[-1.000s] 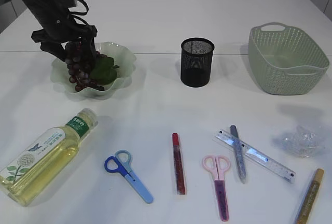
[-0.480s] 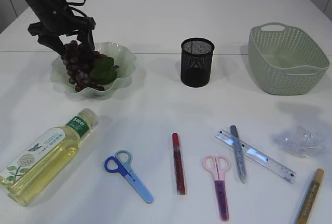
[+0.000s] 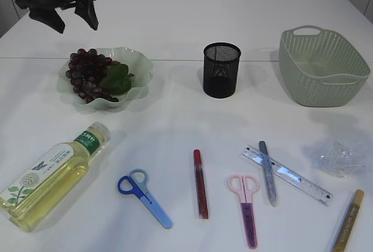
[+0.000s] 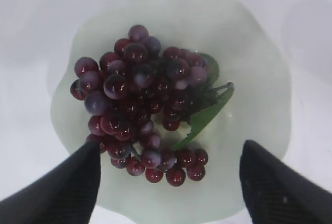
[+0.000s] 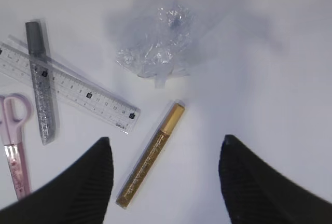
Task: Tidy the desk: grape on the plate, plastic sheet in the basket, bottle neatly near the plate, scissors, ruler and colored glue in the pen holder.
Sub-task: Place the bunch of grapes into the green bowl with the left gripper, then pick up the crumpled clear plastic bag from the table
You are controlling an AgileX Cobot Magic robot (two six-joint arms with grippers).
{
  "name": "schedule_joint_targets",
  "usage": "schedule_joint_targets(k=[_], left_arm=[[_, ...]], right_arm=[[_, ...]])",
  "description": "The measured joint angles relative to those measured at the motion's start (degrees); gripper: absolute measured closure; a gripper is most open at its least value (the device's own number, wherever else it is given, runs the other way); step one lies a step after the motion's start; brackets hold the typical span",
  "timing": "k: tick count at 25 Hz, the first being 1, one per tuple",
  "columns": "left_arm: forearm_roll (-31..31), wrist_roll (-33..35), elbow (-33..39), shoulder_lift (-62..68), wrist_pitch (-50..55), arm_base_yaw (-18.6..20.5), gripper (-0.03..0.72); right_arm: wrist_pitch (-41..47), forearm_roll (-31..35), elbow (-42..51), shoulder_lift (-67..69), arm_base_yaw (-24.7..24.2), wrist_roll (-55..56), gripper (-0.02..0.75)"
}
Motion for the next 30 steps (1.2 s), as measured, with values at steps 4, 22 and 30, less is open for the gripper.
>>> schedule_joint_targets(k=[4, 22, 30], left_arm=[[-1.2, 0.0, 0.0, -2.8, 0.0, 0.0, 0.085], [-3.7, 0.0, 0.0, -5.4, 0.3, 0.0, 0.095], [-4.4, 0.0, 0.0, -5.4, 0.3, 0.0, 0.098]], right_arm=[[-0.9, 0.4, -0.1, 2.8, 0.0, 0.0, 0.235], [-10.8, 6.0, -3.1, 22.4, 0.0, 1.6, 0.172], [-14.7, 6.3, -3.2, 26.6, 0.0, 1.8, 0.172]])
